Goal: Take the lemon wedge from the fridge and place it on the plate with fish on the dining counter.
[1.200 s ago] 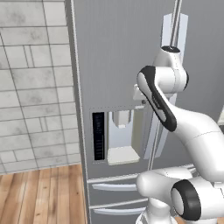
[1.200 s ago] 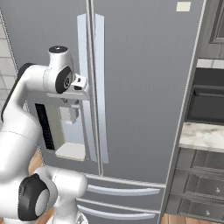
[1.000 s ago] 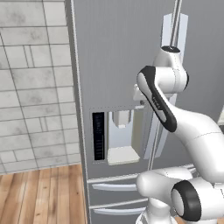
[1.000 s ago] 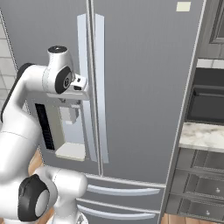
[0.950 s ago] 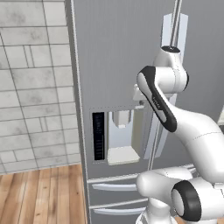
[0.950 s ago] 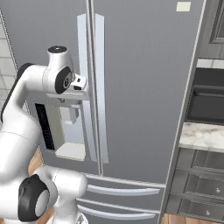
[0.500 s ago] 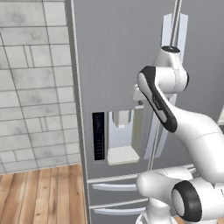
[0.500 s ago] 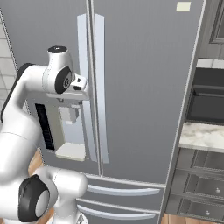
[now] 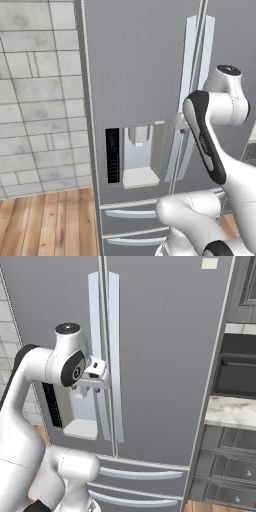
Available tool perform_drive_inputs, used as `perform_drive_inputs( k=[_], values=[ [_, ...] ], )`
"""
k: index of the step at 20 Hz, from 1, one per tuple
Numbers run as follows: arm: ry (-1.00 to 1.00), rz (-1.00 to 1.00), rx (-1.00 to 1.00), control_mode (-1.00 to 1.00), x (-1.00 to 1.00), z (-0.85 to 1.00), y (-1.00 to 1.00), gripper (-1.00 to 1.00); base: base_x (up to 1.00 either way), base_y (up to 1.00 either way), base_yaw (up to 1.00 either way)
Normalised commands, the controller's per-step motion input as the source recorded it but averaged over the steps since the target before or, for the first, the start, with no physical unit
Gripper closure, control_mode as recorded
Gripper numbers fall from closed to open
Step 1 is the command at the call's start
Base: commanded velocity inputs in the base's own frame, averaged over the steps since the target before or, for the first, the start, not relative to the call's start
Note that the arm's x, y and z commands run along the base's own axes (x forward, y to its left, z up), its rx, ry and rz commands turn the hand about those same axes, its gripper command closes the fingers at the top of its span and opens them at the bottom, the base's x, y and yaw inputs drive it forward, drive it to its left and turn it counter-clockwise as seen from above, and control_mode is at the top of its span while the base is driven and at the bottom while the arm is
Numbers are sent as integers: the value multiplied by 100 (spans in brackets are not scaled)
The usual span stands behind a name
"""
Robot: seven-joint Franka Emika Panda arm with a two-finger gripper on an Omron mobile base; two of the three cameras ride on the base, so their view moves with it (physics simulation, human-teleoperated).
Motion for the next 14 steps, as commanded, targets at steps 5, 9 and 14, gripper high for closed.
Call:
perform_drive_inputs(
  k=[5,9,14],
  values=[
    [-21,-7,0,-100,-74,-36,-54,-100,0,0,0],
    [-13,-7,7,-100,93,7,-58,-100,0,0,0],
    [-6,-1,4,-100,36,11,-24,-100,0,0,0]
  ],
)
